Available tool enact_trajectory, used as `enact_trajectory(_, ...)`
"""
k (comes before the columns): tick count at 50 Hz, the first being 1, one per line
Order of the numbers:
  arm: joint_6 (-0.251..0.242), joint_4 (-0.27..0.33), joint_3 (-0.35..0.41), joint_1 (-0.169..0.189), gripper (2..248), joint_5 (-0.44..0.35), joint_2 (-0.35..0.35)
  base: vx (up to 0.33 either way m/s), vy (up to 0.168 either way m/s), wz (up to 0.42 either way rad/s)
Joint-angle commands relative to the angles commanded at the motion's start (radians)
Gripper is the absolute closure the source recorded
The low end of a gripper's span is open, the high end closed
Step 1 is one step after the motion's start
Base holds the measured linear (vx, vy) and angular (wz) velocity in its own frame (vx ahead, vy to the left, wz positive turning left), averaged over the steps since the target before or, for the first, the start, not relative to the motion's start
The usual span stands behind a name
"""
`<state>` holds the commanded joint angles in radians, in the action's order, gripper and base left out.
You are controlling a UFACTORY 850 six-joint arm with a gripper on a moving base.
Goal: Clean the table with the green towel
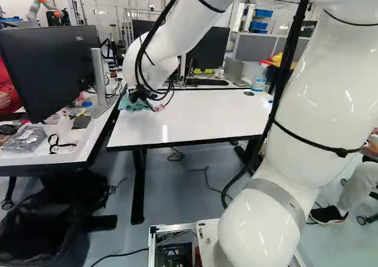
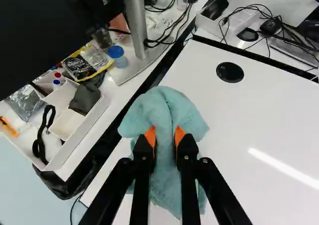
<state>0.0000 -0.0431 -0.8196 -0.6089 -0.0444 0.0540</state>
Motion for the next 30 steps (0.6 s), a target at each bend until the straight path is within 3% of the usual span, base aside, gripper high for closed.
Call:
enact_trajectory(18, 0.0, 0.0, 0.022, -0.052, 189, 0.0, -0.021, 0.0, 0.0, 0.0)
enact_trajectory(30, 0.0, 0.0, 0.023, -0.053, 189, 0.0, -0.022, 0.0, 0.0, 0.0)
